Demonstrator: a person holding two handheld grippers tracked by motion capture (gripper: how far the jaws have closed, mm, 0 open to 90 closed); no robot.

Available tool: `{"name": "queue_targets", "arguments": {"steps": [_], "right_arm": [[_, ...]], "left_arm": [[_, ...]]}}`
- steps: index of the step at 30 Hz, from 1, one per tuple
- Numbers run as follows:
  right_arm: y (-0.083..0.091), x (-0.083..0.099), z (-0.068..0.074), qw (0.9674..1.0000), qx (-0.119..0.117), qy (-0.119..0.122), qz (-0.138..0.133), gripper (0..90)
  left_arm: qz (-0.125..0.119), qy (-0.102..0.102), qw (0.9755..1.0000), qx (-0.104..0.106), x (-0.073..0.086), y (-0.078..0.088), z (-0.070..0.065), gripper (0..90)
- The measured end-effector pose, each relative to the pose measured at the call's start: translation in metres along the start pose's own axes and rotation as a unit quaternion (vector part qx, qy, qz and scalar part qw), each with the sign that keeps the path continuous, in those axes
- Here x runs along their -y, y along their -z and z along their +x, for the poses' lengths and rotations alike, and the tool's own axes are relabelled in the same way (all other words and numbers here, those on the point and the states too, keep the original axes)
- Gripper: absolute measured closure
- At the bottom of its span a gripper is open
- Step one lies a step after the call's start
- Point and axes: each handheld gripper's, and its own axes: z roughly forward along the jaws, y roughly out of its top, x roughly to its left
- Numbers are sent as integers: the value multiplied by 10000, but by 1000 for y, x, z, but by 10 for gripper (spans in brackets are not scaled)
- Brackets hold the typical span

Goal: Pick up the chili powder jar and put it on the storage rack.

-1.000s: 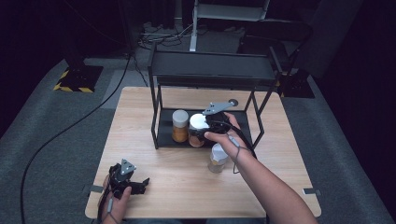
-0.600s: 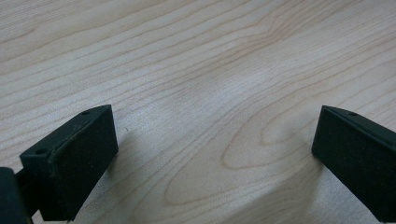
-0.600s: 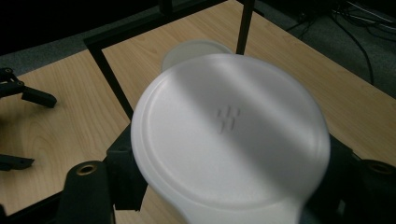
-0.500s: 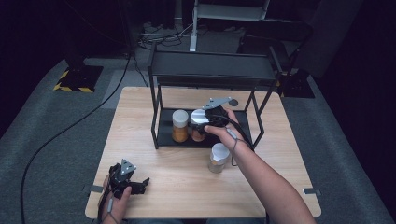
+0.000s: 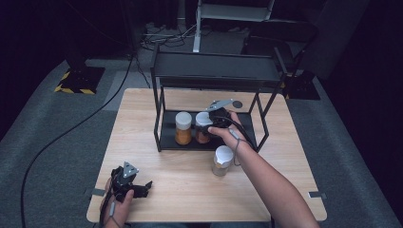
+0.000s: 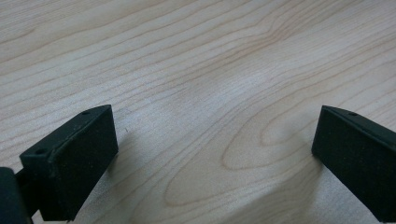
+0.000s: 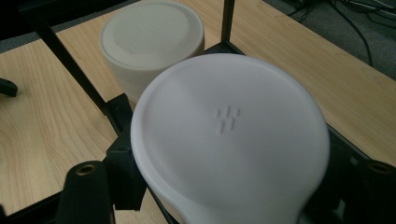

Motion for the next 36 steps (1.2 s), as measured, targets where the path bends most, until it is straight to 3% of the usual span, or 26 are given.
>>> {"name": "queue_targets", "arguments": {"steps": [22, 36], "right_arm": [[-13, 10, -12, 9995, 43, -208, 225, 309], [-12, 18, -14, 9995, 47, -306, 40, 307]], "left_arm": [[-6, -15, 10000, 13, -1, -1, 0, 0], [-6, -15, 10000, 13, -1, -1, 0, 0]]}}
